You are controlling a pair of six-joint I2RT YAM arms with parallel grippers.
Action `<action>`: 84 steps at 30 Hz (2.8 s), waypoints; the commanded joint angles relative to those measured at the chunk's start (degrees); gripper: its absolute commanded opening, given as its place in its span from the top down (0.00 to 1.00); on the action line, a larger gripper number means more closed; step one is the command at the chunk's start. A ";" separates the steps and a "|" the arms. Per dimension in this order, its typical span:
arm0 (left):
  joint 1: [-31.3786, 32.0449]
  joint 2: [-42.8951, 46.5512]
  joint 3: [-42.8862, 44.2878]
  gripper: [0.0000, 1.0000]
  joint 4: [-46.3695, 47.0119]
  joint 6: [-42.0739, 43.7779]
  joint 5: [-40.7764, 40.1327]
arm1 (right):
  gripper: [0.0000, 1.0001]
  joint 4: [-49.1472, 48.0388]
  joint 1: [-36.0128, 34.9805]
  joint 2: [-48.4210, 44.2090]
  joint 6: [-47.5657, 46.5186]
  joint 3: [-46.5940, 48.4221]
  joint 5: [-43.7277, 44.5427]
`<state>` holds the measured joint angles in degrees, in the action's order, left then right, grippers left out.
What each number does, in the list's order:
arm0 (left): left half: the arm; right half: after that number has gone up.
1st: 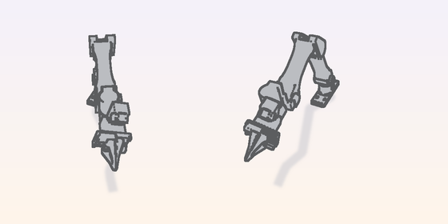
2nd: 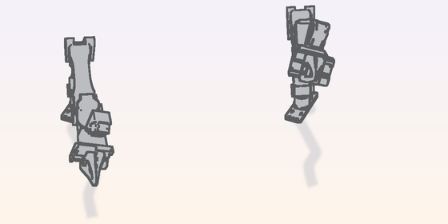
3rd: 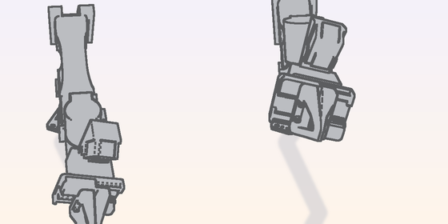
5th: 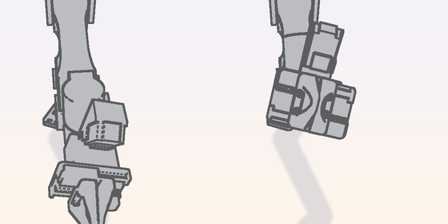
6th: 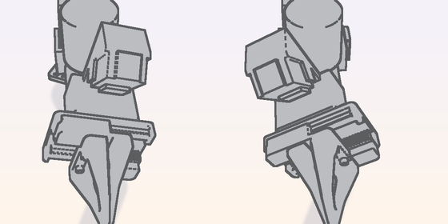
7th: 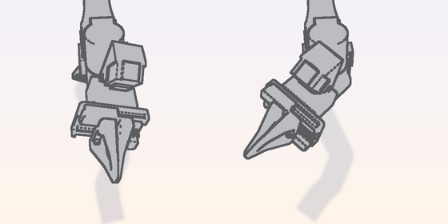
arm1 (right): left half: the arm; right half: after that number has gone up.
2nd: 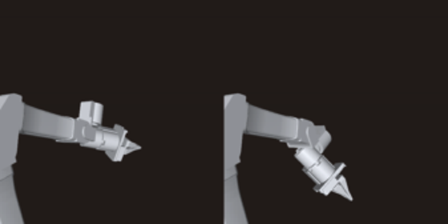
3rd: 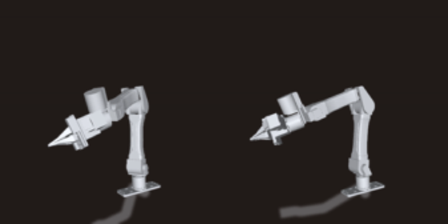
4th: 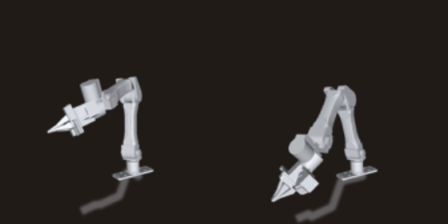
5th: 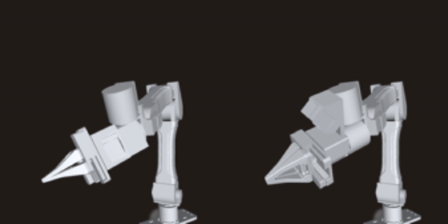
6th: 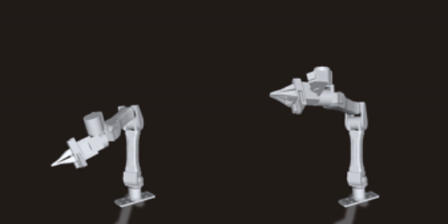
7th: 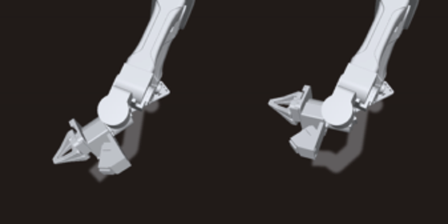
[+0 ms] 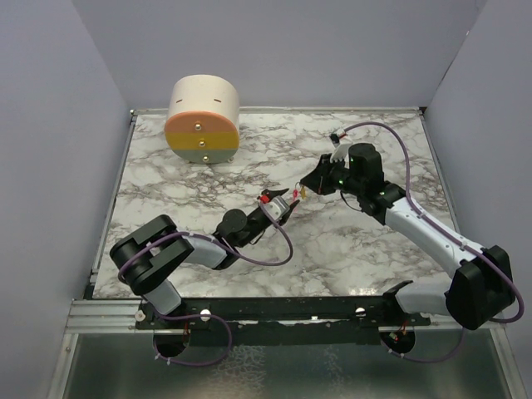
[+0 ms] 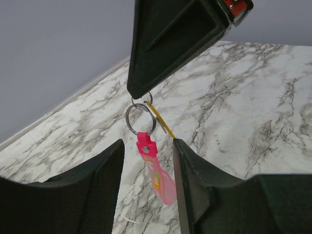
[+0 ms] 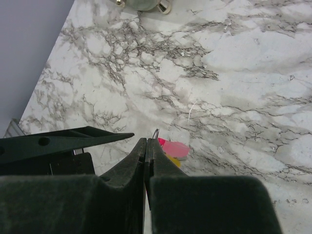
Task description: Put the keys on the keyring
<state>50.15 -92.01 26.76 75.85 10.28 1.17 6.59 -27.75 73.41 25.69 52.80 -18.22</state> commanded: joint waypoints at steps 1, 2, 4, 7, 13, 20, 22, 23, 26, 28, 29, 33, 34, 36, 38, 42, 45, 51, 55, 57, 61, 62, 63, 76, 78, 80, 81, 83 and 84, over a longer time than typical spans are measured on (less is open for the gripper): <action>0.94 -1.38 0.90 0.53 2.89 1.98 2.33 | 0.99 0.86 0.07 0.07 0.78 2.17 0.41; 1.08 -1.56 0.92 0.54 2.89 2.30 1.94 | 0.99 1.02 0.06 0.00 0.76 2.26 0.27; 1.45 -1.83 0.92 0.53 2.93 2.96 0.60 | 0.99 1.22 0.07 -0.16 0.76 2.46 0.00; 2.22 -2.16 1.29 0.54 2.98 4.61 -2.32 | 0.99 1.31 0.09 -0.36 0.78 2.49 -0.36; 3.66 -3.88 1.90 0.54 5.31 8.50 -8.07 | 0.99 1.41 0.06 -0.68 0.83 2.25 -0.85; 4.02 -7.27 3.17 0.54 7.81 10.89 -12.14 | 0.99 1.56 0.06 -0.88 0.89 2.30 -1.29; 4.01 -7.96 3.64 0.54 7.67 11.32 -12.70 | 0.99 1.66 0.11 -0.96 0.83 2.23 -1.40; 4.08 -8.34 3.79 0.54 7.52 11.53 -12.72 | 0.99 1.67 0.07 -1.03 0.84 2.22 -1.46; 4.08 -9.07 4.45 0.54 7.46 11.46 -12.40 | 0.99 1.67 0.13 -1.10 0.69 2.14 -1.47; 4.09 -9.51 4.73 0.54 7.47 11.21 -12.25 | 0.99 1.70 0.07 -1.11 0.69 2.05 -1.55; 4.08 -9.65 4.88 0.54 7.54 11.12 -12.24 | 0.99 1.67 0.06 -1.00 0.70 2.05 -1.63; 4.08 -10.10 5.50 0.54 7.89 10.99 -11.83 | 0.99 1.67 0.08 -1.03 0.80 1.87 -1.82; 4.15 -10.14 5.69 0.54 7.90 10.99 -11.70 | 0.99 1.67 0.11 -0.97 0.80 1.87 -1.82; 4.13 -10.29 5.94 0.54 7.95 10.99 -11.31 | 0.99 1.67 0.06 -0.83 0.90 1.86 -1.90; 4.09 -10.42 6.25 0.54 7.98 10.94 -11.12 | 0.99 1.59 0.07 -0.68 0.98 1.79 -2.04; 4.22 -10.73 6.54 0.54 8.71 10.94 -10.78 | 0.99 1.62 0.11 -0.46 1.04 1.79 -2.22; 4.25 -10.98 6.70 0.55 8.87 10.91 -10.54 | 0.99 1.58 0.06 -0.31 1.12 1.70 -2.35; 4.35 -11.17 6.91 0.59 9.60 10.92 -10.47 | 0.99 1.50 0.06 -0.02 1.21 1.70 -2.68; 4.34 -11.22 6.55 0.67 11.05 10.95 -10.45 | 0.99 1.58 0.06 0.26 1.34 1.70 -2.88; 4.36 -11.28 6.46 0.70 11.57 10.91 -10.24 | 0.99 1.61 0.07 0.40 1.40 1.64 -2.94; 4.45 -11.57 6.08 0.76 12.67 10.91 -9.86 | 0.99 1.58 0.06 0.64 1.56 1.52 -2.89; 4.48 -11.60 5.95 0.77 12.91 10.86 -9.73 | 0.99 1.61 0.06 0.69 1.58 1.52 -2.88; 4.44 -11.61 5.79 0.77 13.07 10.76 -9.63 | 0.99 1.66 0.06 0.70 1.57 1.52 -2.88; 4.43 -11.74 3.79 1.00 16.94 10.73 -9.82 | 0.99 2.26 0.20 0.86 1.32 1.38 -2.58; 4.43 -11.87 3.45 1.00 17.72 10.79 -10.12 | 0.99 2.50 0.27 0.71 1.17 1.26 -2.44; 4.43 -11.96 3.06 1.00 18.87 10.65 -10.37 | 0.99 2.71 0.48 0.44 1.00 1.13 -2.18; 4.47 -12.04 2.85 1.00 19.52 10.56 -10.58 | 0.99 2.91 0.52 0.29 0.89 1.09 -1.84; 4.43 -12.01 2.41 1.00 20.44 10.46 -10.79 | 0.99 3.42 0.71 0.14 0.50 0.95 -0.97; 4.43 -11.97 2.22 1.00 20.78 10.47 -10.77 | 0.99 3.62 0.82 0.07 0.30 0.87 -0.80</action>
<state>54.54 -103.24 30.39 87.13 21.39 -8.95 9.04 -27.68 73.63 26.79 53.36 -20.05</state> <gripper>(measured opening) 0.022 0.012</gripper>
